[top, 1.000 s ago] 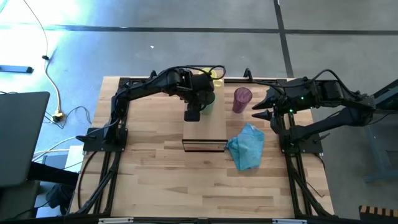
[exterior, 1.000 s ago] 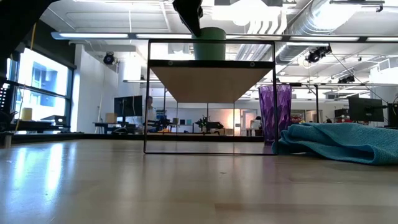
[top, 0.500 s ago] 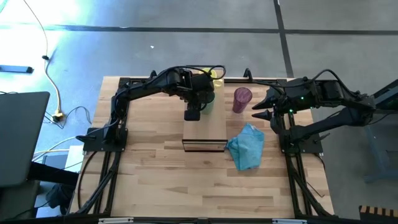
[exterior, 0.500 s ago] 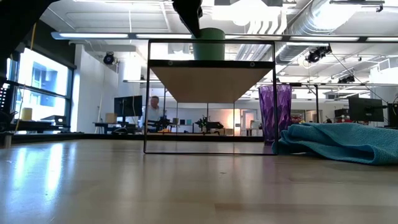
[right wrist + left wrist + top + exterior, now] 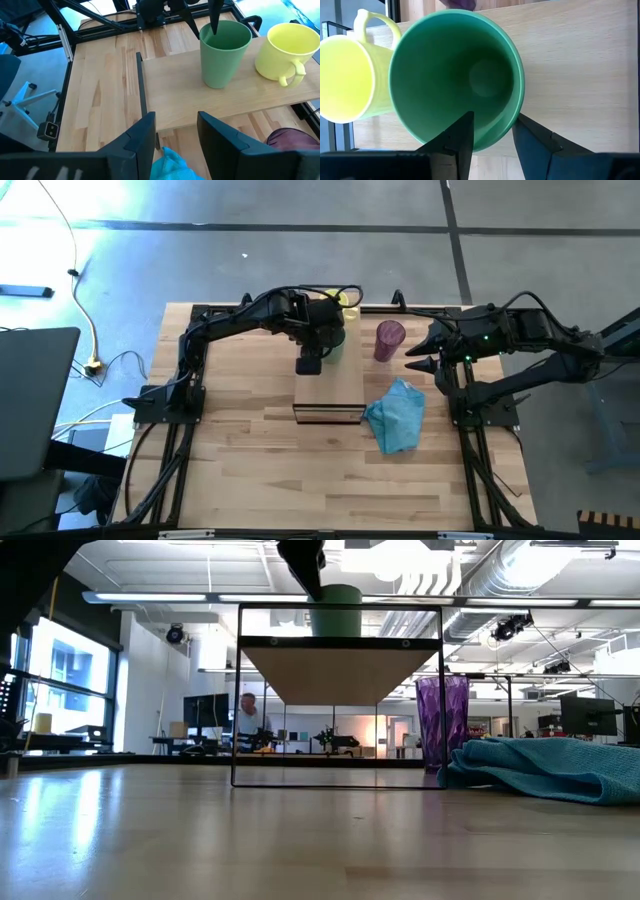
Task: Stack small to large cups/mugs on shelf
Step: Put the green cup on the shelf
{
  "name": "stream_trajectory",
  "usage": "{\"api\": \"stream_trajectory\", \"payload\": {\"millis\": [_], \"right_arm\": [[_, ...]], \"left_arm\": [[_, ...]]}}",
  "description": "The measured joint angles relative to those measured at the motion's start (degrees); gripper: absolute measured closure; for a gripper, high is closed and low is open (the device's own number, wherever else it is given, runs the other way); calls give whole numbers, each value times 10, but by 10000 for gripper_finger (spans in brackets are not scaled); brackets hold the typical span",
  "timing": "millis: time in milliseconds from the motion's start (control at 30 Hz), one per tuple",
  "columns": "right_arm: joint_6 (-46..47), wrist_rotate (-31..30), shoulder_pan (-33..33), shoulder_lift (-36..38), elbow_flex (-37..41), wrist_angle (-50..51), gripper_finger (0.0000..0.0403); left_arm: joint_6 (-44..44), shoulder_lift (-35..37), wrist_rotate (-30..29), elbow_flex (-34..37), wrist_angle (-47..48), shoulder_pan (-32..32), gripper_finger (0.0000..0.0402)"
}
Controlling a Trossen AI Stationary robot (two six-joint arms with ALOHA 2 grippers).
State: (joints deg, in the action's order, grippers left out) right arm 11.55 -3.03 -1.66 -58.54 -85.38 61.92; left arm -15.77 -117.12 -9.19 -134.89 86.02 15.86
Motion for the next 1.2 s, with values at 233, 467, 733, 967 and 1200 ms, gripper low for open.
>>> {"api": "stream_trajectory", "payload": {"millis": [233,467,733,967,1200], "right_arm": [[-4,0,0,0,0,0,265],[-9,0,0,0,0,0,265],[-11,0,0,0,0,0,265],[-11,0,0,0,0,0,265],[-11,0,0,0,0,0,265]], "left_arm": [[-3,0,-6,0,15,0,279],[-5,0,-9,0,12,0,279],[-6,0,-9,-1,11,0,279],[-7,0,-9,-1,9,-1,279],[-7,0,-9,-1,9,-1,279]]}}
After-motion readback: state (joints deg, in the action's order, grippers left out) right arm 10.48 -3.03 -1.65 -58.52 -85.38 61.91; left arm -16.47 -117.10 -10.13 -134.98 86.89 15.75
